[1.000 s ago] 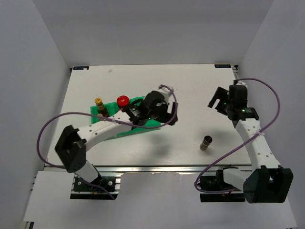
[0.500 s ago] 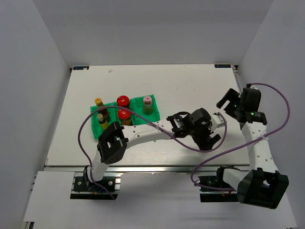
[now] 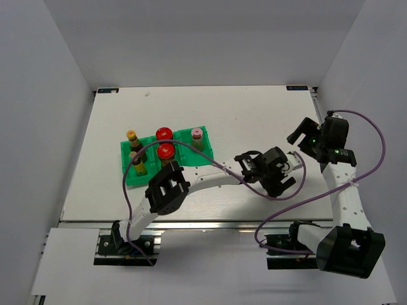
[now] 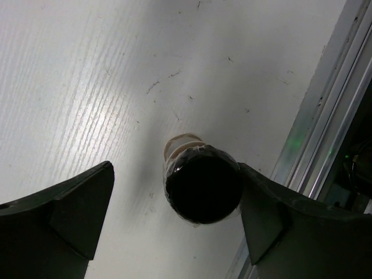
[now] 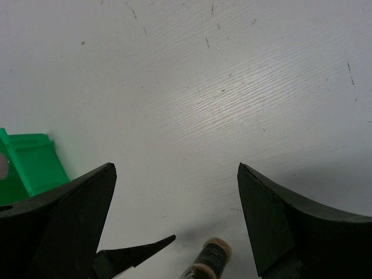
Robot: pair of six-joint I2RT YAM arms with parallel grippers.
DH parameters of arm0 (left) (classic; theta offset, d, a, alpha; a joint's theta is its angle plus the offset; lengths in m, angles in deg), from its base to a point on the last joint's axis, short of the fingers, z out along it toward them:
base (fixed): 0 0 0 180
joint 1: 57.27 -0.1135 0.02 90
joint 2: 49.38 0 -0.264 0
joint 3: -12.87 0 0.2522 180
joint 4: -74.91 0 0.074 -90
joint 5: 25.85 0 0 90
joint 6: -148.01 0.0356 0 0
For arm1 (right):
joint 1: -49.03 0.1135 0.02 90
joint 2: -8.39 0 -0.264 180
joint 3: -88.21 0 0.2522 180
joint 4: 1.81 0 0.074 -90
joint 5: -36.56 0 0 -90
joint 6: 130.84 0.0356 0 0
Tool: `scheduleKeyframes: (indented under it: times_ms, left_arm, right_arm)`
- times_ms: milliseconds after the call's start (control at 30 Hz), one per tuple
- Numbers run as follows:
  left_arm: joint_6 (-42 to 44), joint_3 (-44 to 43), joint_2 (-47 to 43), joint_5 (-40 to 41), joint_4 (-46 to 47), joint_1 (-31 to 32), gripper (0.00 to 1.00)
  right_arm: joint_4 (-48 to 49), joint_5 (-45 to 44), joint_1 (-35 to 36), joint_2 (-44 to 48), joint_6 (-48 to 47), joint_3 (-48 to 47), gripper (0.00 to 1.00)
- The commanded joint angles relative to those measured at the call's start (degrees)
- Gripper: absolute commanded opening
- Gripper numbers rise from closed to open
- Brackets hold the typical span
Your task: Organize the condiment bottles
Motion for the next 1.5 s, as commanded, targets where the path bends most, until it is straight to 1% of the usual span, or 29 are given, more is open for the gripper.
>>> scheduleKeyframes:
  times_ms: [0,100,133,233,333,367,433,467,500,600,700,833,933,1000,1033,1067,1133,1167,1300,1467]
  left_arm:
    - [-0.09,-2.2,-1.94,0.06,0.37,0.33,0.88]
    - [-0.27,-2.11,-1.94,-1.0,0.64,0.51,0.77]
    - [-0.18,-1.93,-2.03,-1.61,0.72,0.51,0.72]
    - [-0.27,-1.14,-2.56,-3.37,1.78,0.59,0.61]
    - [-0.18,-0.35,-3.35,-3.37,2.48,0.68,0.53]
    - [-0.18,-0.09,-3.52,-3.46,2.66,0.68,0.46]
    - [-0.27,0.09,-3.96,-3.37,2.92,0.77,0.38]
    - [-0.36,0.26,-4.14,-3.46,2.92,0.77,0.36]
    - [-0.36,0.35,-4.58,-3.2,2.92,0.77,0.31]
    - [-0.71,1.67,-5.98,-0.75,2.92,0.77,0.25]
    - [-2.02,4.99,-10.36,10.47,3.97,0.68,0.22]
    - [-4.04,10.19,-14.85,19.02,4.85,0.07,0.19]
    - [-7.55,14.58,-20.39,19.92,5.2,-3.26,0.17]
    - [-9.4,16.87,-24.96,20.79,5.47,-7.04,0.17]
    - [-10.28,19.92,-26.62,21.14,5.82,-8.18,0.17]
    - [-10.73,21.61,-29.95,22.98,6.52,-10.37,0.17]
    - [-11.78,25.73,-32.87,24.31,6.44,-12.23,0.18]
    - [-12.31,26.89,-34.19,24.92,6.26,-13.98,0.18]
    - [-14.59,32.51,-40.95,29.14,5.47,-17.77,0.18]
    - [-15.83,38.57,-45.71,27.04,7.31,-23.21,0.19]
  right_arm:
    - [2.68,1.11,-0.47,1.0,-0.96,0.21,0.89]
    - [2.68,1.28,-0.47,0.83,-1.05,0.3,0.89]
    - [2.77,1.37,-0.47,0.82,-1.13,0.3,0.89]
    - [2.86,1.55,-0.47,0.65,-1.05,0.47,0.89]
    - [2.86,1.72,-0.38,0.47,-1.05,0.47,0.9]
    - [2.86,1.81,-0.47,0.47,-1.13,0.47,0.89]
    - [2.95,1.81,-0.47,0.56,-1.13,0.56,0.89]
    - [2.95,1.9,-0.38,0.65,-1.22,0.65,0.9]
    - [3.03,1.81,-0.47,0.65,-1.22,0.65,0.89]
    - [3.04,1.9,-0.38,0.74,-1.22,0.83,0.89]
    - [3.3,1.9,-0.47,0.91,-1.31,1.26,0.89]
    - [3.74,1.81,-0.47,1.26,-1.22,1.62,0.89]
    - [4.0,1.72,-0.47,1.53,-1.31,1.88,0.89]
    - [4.09,1.55,-0.47,1.79,-1.31,1.97,0.89]
    - [4.26,1.55,-0.47,2.05,-1.31,2.06,0.89]
    - [4.27,1.46,-0.47,2.14,-1.31,2.14,0.89]
    - [4.44,1.55,-0.47,2.14,-1.22,2.23,0.89]
    - [4.44,1.55,-0.47,1.97,-1.22,2.32,0.89]
    - [4.44,1.81,-0.47,1.27,-1.31,2.32,0.89]
    - [4.53,2.6,-0.47,0.74,-1.13,2.32,0.89]
